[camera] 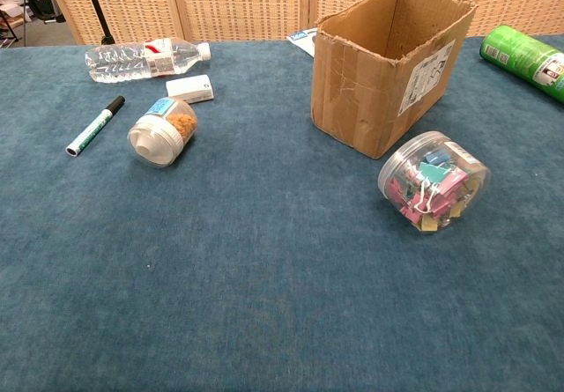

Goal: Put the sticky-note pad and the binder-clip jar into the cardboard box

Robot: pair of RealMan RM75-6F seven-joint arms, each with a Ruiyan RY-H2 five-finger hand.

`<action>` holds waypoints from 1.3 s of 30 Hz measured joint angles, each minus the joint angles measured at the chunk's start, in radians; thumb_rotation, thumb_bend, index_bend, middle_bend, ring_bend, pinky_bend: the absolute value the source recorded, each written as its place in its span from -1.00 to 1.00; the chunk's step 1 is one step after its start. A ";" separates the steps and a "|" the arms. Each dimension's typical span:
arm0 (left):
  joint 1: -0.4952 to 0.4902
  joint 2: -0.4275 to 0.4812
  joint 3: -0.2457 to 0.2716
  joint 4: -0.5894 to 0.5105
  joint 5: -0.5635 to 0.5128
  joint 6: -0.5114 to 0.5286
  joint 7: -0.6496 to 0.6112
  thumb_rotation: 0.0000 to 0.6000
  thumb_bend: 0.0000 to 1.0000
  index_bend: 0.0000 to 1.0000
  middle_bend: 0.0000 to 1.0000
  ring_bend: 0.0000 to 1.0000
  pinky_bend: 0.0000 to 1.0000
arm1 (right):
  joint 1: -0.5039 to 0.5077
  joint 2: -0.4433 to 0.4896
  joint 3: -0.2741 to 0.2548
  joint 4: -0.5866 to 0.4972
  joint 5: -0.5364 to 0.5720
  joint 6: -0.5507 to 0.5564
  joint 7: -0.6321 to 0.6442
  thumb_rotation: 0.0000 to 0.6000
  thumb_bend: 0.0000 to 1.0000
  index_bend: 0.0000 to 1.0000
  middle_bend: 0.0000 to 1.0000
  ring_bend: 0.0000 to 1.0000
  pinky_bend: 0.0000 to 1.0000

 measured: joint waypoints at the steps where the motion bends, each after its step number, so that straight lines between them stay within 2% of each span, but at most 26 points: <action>1: -0.002 0.001 -0.001 0.000 -0.005 -0.006 0.000 1.00 -1.00 -1.00 -1.00 -1.00 -1.00 | 0.014 -0.023 -0.001 0.023 0.024 -0.006 -0.018 1.00 -0.18 0.25 0.09 -0.23 -0.38; 2: -0.004 0.001 -0.002 -0.001 -0.011 -0.013 0.000 1.00 -1.00 -1.00 -1.00 -1.00 -1.00 | 0.021 -0.037 -0.002 0.037 0.040 -0.009 -0.030 1.00 -0.20 0.21 0.03 -0.24 -0.38; 4: -0.010 0.003 -0.006 -0.001 -0.023 -0.027 -0.001 1.00 -1.00 -1.00 -1.00 -1.00 -1.00 | 0.035 -0.068 -0.005 0.066 0.071 -0.014 -0.054 1.00 -0.42 0.02 -0.17 -0.38 -0.38; 6: -0.013 0.004 -0.008 0.000 -0.031 -0.035 -0.003 1.00 -1.00 -1.00 -1.00 -1.00 -1.00 | 0.045 -0.089 -0.009 0.084 0.086 -0.014 -0.066 1.00 -0.86 -0.46 -0.65 -0.77 -0.41; 7: -0.014 0.004 -0.009 0.000 -0.033 -0.037 -0.004 1.00 -1.00 -1.00 -1.00 -1.00 -1.00 | 0.050 -0.097 -0.013 0.092 0.091 -0.015 -0.075 1.00 -0.95 -0.61 -0.79 -0.88 -0.44; 8: -0.015 0.005 -0.009 0.001 -0.035 -0.039 -0.005 1.00 -1.00 -1.00 -1.00 -1.00 -1.00 | 0.052 -0.099 -0.017 0.095 0.095 -0.016 -0.083 1.00 -1.00 -0.79 -0.95 -0.98 -0.48; 9: -0.015 0.006 -0.010 0.001 -0.037 -0.041 -0.008 1.00 -1.00 -1.00 -1.00 -1.00 -1.00 | 0.054 -0.100 -0.023 0.097 0.101 -0.019 -0.092 1.00 -1.00 -0.89 -1.00 -1.00 -0.53; 11: -0.016 0.007 -0.010 0.001 -0.037 -0.043 -0.012 1.00 -1.00 -1.00 -1.00 -1.00 -1.00 | 0.058 -0.097 -0.032 0.096 0.126 -0.034 -0.108 1.00 -1.00 -0.96 -1.00 -1.00 -0.58; 17: -0.016 0.009 -0.007 0.007 -0.025 -0.041 -0.029 1.00 -1.00 -1.00 -1.00 -1.00 -1.00 | 0.058 -0.077 -0.035 0.058 0.176 -0.046 -0.107 1.00 -1.00 -0.98 -1.00 -1.00 -0.66; 27: -0.017 0.011 -0.003 0.010 -0.015 -0.041 -0.040 1.00 -1.00 -1.00 -1.00 -1.00 -1.00 | 0.002 0.004 -0.026 -0.072 0.047 0.058 -0.064 1.00 -1.00 -0.98 -1.00 -1.00 -0.68; 33: -0.015 0.013 0.002 0.016 -0.006 -0.039 -0.056 1.00 -1.00 -1.00 -1.00 -1.00 -1.00 | -0.099 0.088 -0.069 -0.168 -0.174 0.134 0.026 1.00 -1.00 -0.98 -0.97 -1.00 -0.68; 39: -0.015 0.013 0.004 0.021 0.002 -0.037 -0.067 1.00 -1.00 -1.00 -1.00 -1.00 -1.00 | -0.241 0.146 -0.184 -0.184 -0.525 0.280 0.154 1.00 -1.00 -0.93 -0.92 -1.00 -0.68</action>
